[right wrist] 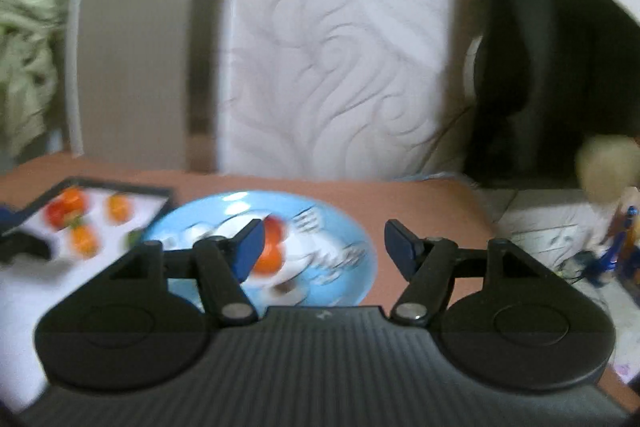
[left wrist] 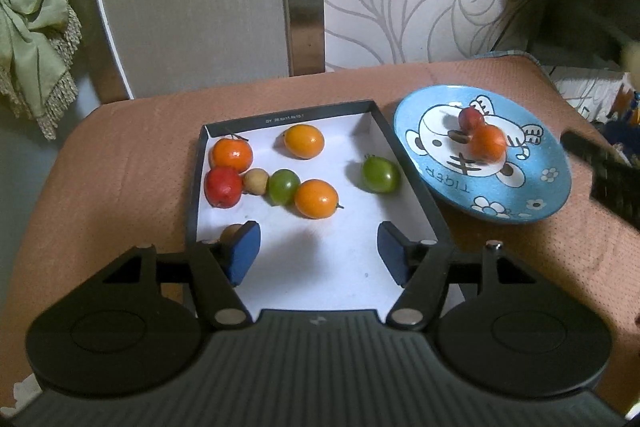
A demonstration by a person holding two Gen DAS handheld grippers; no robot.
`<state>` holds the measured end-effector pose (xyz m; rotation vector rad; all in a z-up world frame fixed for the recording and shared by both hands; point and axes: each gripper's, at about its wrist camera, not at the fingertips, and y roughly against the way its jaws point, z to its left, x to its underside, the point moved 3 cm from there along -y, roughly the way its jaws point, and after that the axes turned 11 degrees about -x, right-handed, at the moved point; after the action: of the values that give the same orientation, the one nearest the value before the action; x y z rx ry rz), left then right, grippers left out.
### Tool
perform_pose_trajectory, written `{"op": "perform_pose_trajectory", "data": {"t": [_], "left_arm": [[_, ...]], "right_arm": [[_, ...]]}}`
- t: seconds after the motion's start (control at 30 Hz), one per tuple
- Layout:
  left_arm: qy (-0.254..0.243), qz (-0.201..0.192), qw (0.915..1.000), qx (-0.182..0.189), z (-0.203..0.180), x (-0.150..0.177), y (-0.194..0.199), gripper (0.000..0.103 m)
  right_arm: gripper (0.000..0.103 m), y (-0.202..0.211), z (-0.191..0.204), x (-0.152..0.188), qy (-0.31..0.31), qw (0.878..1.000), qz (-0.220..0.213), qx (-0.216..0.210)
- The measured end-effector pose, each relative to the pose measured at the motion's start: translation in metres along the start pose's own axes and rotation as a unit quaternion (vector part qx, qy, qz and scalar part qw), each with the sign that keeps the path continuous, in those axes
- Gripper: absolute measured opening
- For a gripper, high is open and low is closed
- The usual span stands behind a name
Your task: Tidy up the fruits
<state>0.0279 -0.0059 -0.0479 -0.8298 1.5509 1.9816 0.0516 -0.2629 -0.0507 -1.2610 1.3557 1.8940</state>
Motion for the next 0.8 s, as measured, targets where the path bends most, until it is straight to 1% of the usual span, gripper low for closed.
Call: {"op": "perform_pose_trajectory", "data": {"t": [0.1,0.2,0.33,0.43,0.53,0.67,0.7,0.73,0.8], "left_arm": [[-0.004,-0.01,0.9999,0.005,0.006,0.007,0.007,0.07],[0.002,-0.024,0.9997,0.009,0.014,0.014,0.011,0.07],[0.018,-0.027,0.9994,0.011,0.022,0.016,0.011,0.07],[0.02,-0.041,0.9989,0.011,0.028,0.022,0.012,0.07],[0.013,-0.039,0.9991,0.011,0.03,0.024,0.009,0.07],[0.01,-0.043,0.999,0.008,0.035,0.023,0.006,0.07],[0.007,-0.045,0.999,0.006,0.035,0.022,0.005,0.072],[0.003,-0.046,0.9989,0.003,0.035,0.02,0.004,0.075],[-0.001,-0.053,0.9986,-0.002,0.036,0.016,0.002,0.078]], "right_arm": [[0.068,0.009,0.011,-0.005,-0.009,0.999,0.029,-0.022],[0.068,0.015,0.021,-0.012,-0.01,0.999,0.036,-0.039],[0.068,0.026,0.041,-0.015,-0.017,0.997,0.04,-0.068],[0.068,0.024,0.058,-0.014,-0.01,0.993,0.063,-0.094],[0.068,0.021,0.069,-0.013,-0.003,0.99,0.084,-0.111],[0.068,0.02,0.082,-0.014,0.019,0.987,0.09,-0.131],[0.068,0.019,0.084,-0.014,0.021,0.986,0.091,-0.135],[0.068,0.016,0.088,-0.015,0.024,0.986,0.092,-0.136],[0.067,0.013,0.092,-0.017,0.033,0.985,0.093,-0.139]]}}
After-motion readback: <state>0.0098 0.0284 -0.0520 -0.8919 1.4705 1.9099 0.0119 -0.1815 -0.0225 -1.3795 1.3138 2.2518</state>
